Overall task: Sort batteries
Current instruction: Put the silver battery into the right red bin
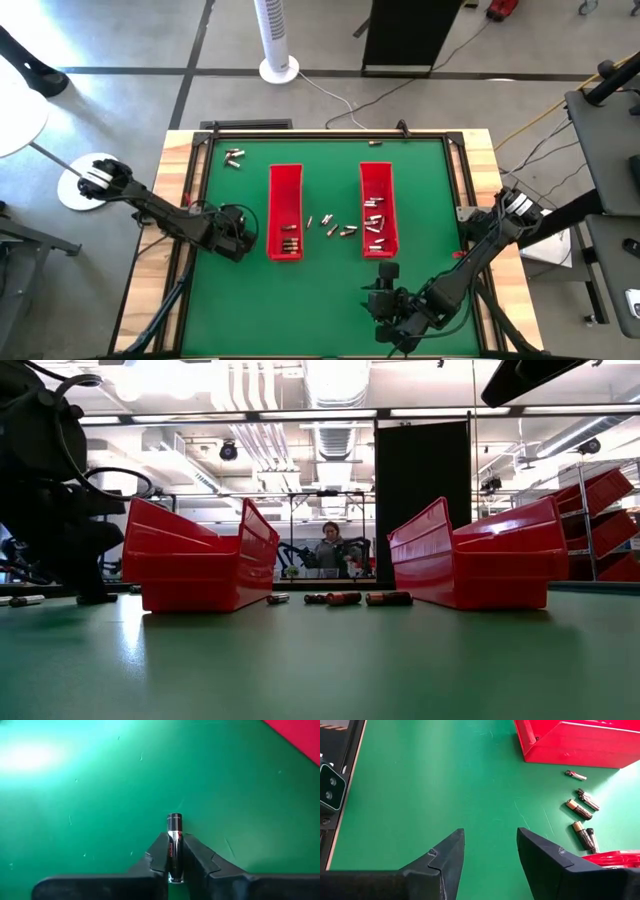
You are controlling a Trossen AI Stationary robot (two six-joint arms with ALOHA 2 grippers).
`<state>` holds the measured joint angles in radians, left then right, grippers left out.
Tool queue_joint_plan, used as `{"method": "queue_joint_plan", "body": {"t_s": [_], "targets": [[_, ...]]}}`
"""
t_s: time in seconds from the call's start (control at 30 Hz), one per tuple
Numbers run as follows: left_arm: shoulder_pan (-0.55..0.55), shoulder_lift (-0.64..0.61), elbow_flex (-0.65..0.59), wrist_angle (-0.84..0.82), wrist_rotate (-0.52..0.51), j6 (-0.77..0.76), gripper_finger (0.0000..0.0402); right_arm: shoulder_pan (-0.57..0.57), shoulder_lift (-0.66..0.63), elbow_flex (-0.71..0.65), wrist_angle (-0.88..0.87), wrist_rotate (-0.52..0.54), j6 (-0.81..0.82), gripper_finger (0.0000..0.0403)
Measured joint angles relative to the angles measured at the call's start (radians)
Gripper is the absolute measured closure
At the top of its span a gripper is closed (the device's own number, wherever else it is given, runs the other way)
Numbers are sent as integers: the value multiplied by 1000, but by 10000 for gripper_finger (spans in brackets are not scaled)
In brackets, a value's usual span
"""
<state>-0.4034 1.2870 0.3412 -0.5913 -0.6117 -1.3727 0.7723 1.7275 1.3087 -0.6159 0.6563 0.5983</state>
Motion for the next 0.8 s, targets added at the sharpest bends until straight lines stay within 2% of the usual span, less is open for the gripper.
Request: {"method": "queue_joint_plan", "body": {"t_s": [0.2, 0.3, 0.43, 0.63, 0.8], "targets": [[3, -51, 32, -84, 59, 28, 393, 0, -7, 0, -3, -1, -23, 237], [0, -105, 95, -191, 118, 92, 397, -7, -18, 1, -8, -1, -26, 238], [-2, -169, 208, -304, 103, 167, 399, -7, -18, 10, -14, 0, -40, 234], [-20, -210, 454, -502, 111, 233, 399, -7, -18, 8, -13, 0, -38, 227], [-91, -178, 693, -503, 88, 291, 399, -5, -17, -7, -12, 0, -22, 231]]}}
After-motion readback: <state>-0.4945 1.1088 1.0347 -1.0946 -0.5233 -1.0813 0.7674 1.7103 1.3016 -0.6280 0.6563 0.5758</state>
